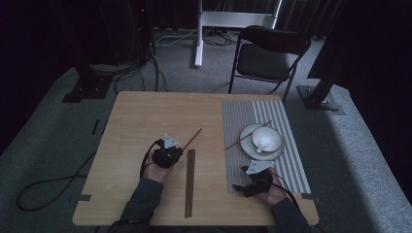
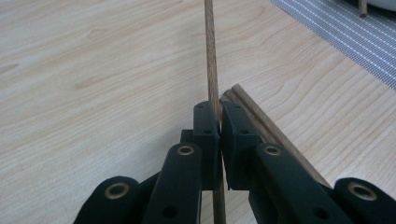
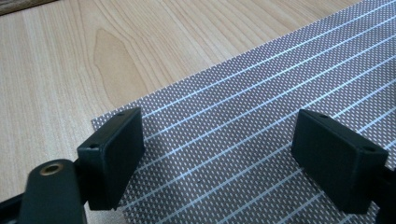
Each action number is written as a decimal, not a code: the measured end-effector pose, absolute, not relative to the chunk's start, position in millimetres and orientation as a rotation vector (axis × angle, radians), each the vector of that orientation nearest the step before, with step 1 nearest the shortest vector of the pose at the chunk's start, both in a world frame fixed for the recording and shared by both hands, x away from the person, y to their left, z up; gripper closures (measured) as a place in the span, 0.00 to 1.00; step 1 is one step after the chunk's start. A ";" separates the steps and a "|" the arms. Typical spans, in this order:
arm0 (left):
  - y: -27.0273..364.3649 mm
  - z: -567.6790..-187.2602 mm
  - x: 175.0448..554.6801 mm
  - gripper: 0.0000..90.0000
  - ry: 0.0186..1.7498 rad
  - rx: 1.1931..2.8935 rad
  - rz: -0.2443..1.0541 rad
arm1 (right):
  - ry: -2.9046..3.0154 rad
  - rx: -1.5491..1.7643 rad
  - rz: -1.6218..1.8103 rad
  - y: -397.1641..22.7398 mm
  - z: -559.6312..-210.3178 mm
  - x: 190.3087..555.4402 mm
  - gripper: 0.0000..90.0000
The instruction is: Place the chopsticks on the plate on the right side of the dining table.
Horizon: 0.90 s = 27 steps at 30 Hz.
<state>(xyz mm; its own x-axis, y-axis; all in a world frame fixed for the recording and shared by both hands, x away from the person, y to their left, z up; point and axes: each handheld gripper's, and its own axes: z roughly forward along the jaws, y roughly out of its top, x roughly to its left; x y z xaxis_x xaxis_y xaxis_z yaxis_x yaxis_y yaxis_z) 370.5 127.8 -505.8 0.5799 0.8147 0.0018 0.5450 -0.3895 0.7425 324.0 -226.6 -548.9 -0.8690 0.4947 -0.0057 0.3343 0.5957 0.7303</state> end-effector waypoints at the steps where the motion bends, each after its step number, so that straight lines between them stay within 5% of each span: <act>1: 126.5 -505.0 370.9 0.95 1.076 2.091 0.482 | 2.615 0.689 1.133 -226.5 -548.9 324.1 0.18; 27: 97.6 -492.6 386.3 0.95 0.983 2.092 0.466 | 2.615 0.686 1.133 -226.6 -548.9 324.2 0.18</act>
<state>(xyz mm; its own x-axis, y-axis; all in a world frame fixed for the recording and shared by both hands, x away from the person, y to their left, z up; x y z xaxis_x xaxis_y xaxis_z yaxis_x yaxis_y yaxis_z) 386.3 97.6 -492.6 0.6361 0.7716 0.0051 0.4924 -0.4111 0.7672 324.2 -226.6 -548.9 -0.8696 0.4937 -0.0075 0.3323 0.5963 0.7307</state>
